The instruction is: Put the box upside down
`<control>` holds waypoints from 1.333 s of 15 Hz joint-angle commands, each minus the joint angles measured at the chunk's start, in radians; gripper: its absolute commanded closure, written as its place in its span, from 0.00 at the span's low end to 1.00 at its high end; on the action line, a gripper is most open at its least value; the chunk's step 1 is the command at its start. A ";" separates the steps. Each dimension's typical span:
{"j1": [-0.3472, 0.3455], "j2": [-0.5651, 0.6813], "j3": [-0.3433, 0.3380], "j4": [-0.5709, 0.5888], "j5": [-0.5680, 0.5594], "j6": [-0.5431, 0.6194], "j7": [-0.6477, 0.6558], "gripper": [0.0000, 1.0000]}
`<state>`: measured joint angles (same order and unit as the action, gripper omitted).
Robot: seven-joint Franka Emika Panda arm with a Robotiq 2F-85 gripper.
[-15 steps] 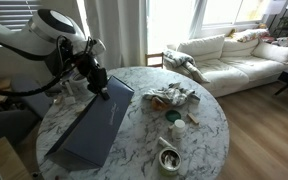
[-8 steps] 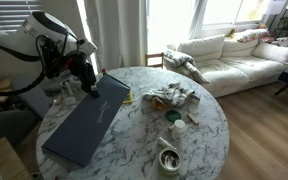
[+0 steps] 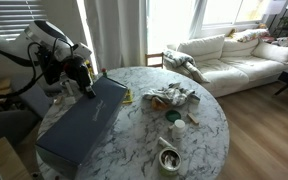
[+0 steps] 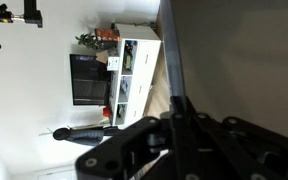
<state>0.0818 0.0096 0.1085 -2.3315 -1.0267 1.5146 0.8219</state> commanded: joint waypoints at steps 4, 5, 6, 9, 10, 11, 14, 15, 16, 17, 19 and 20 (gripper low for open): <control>0.027 0.052 0.007 0.040 -0.013 -0.084 0.171 0.99; 0.032 0.056 0.010 0.045 -0.014 -0.095 0.195 0.99; 0.036 0.061 0.012 0.050 -0.015 -0.106 0.215 0.99; 0.050 0.068 0.019 0.063 -0.024 -0.141 0.263 0.99; 0.053 0.073 0.021 0.069 -0.032 -0.155 0.281 0.99; 0.056 0.079 0.023 0.075 -0.036 -0.168 0.297 0.99; 0.065 0.115 0.028 0.081 -0.043 -0.192 0.339 0.99; 0.068 0.128 0.029 0.079 -0.042 -0.194 0.351 0.99; 0.071 0.144 0.031 0.080 -0.040 -0.198 0.361 0.99; 0.075 0.157 0.032 0.079 -0.041 -0.202 0.373 0.99; 0.083 0.183 0.035 0.084 -0.043 -0.211 0.391 0.99; 0.086 0.196 0.036 0.087 -0.044 -0.215 0.395 0.99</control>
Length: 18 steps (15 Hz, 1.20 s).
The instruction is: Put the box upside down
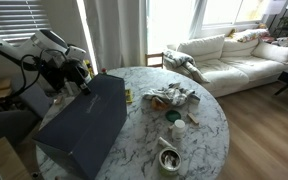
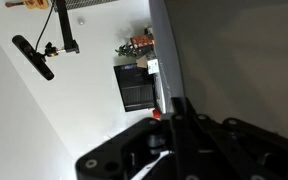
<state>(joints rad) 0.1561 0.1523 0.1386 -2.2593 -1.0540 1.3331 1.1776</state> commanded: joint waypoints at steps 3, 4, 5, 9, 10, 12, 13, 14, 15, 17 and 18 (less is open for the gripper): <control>0.021 0.086 0.007 0.018 -0.016 -0.039 0.037 0.99; 0.024 0.092 0.008 0.019 -0.016 -0.040 0.036 0.99; 0.024 0.095 0.010 0.022 -0.012 -0.037 0.033 0.83; 0.015 0.040 0.016 0.027 -0.004 0.005 -0.009 0.49; 0.011 0.025 0.015 0.031 -0.002 0.014 -0.022 0.42; 0.005 0.005 0.013 0.039 0.007 0.023 -0.049 0.27; 0.001 -0.005 0.012 0.042 0.014 0.030 -0.070 0.20; -0.003 -0.020 0.012 0.042 0.024 0.045 -0.101 0.12; -0.009 -0.037 0.011 0.039 0.036 0.064 -0.140 0.05; -0.019 -0.073 0.008 0.034 0.065 0.101 -0.250 0.00; -0.025 -0.091 0.005 0.033 0.085 0.121 -0.311 0.00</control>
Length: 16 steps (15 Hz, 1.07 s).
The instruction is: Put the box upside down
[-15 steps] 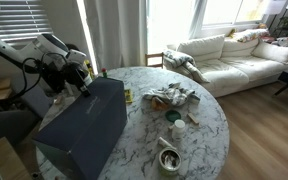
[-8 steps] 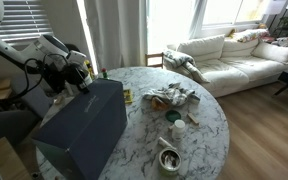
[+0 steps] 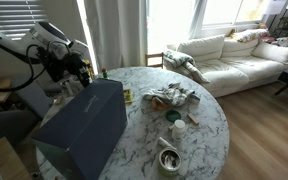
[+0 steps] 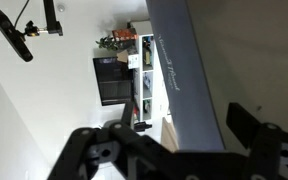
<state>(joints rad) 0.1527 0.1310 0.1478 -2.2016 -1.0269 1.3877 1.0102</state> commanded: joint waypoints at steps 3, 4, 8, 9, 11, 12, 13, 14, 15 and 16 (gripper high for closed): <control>-0.039 -0.127 -0.019 -0.026 0.112 0.116 -0.310 0.00; -0.045 -0.145 -0.026 -0.023 0.135 0.130 -0.368 0.00; -0.076 -0.212 -0.067 -0.016 0.216 0.191 -0.600 0.00; -0.082 -0.223 -0.077 -0.013 0.240 0.202 -0.655 0.00; -0.092 -0.238 -0.094 -0.015 0.290 0.226 -0.757 0.00; -0.094 -0.241 -0.100 -0.016 0.319 0.231 -0.803 0.00; -0.096 -0.244 -0.104 -0.019 0.349 0.233 -0.848 0.00; -0.097 -0.247 -0.107 -0.019 0.379 0.231 -0.895 0.00; -0.099 -0.247 -0.111 -0.018 0.409 0.230 -0.940 0.00; -0.100 -0.249 -0.115 -0.011 0.440 0.222 -0.989 0.00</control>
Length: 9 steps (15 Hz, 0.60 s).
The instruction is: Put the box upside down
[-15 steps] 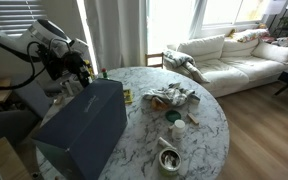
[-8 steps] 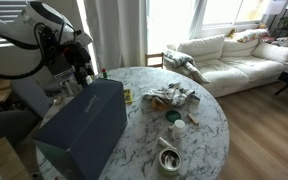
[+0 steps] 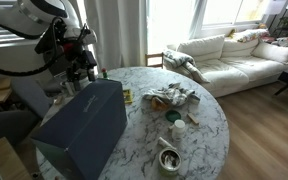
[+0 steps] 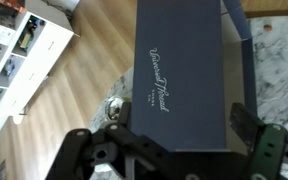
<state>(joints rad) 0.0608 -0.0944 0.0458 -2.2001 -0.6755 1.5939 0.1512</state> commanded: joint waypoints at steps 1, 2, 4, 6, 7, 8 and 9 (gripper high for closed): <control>-0.011 -0.026 -0.019 -0.006 0.118 0.013 -0.181 0.00; -0.018 -0.031 -0.027 -0.002 0.144 0.013 -0.235 0.00; -0.031 -0.043 -0.048 0.009 0.193 0.012 -0.345 0.00; -0.049 -0.057 -0.076 0.000 0.262 0.051 -0.412 0.00; -0.035 -0.029 -0.046 0.018 0.198 0.008 -0.338 0.00; -0.043 -0.035 -0.058 0.018 0.219 0.020 -0.367 0.00; -0.049 -0.039 -0.066 0.018 0.229 0.027 -0.383 0.00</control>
<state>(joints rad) 0.0170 -0.1340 -0.0261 -2.1834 -0.4471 1.6224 -0.2318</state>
